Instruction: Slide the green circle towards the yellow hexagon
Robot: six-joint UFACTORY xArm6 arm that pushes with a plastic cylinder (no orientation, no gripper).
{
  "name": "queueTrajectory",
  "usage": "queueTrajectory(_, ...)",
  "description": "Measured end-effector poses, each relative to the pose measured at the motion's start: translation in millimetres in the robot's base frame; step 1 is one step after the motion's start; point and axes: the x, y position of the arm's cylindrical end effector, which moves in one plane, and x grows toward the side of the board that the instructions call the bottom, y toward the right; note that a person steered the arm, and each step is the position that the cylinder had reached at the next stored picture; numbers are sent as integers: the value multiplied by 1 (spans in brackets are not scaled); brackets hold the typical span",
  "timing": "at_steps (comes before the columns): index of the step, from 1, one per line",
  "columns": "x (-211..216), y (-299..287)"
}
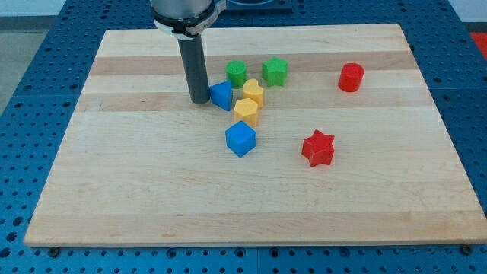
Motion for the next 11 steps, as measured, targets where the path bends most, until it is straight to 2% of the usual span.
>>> queueTrajectory(1, -1, -10)
queueTrajectory(2, -19, -20)
queueTrajectory(4, -57, 3)
queueTrajectory(7, -65, 30)
queueTrajectory(8, -81, 37)
queueTrajectory(11, -78, 58)
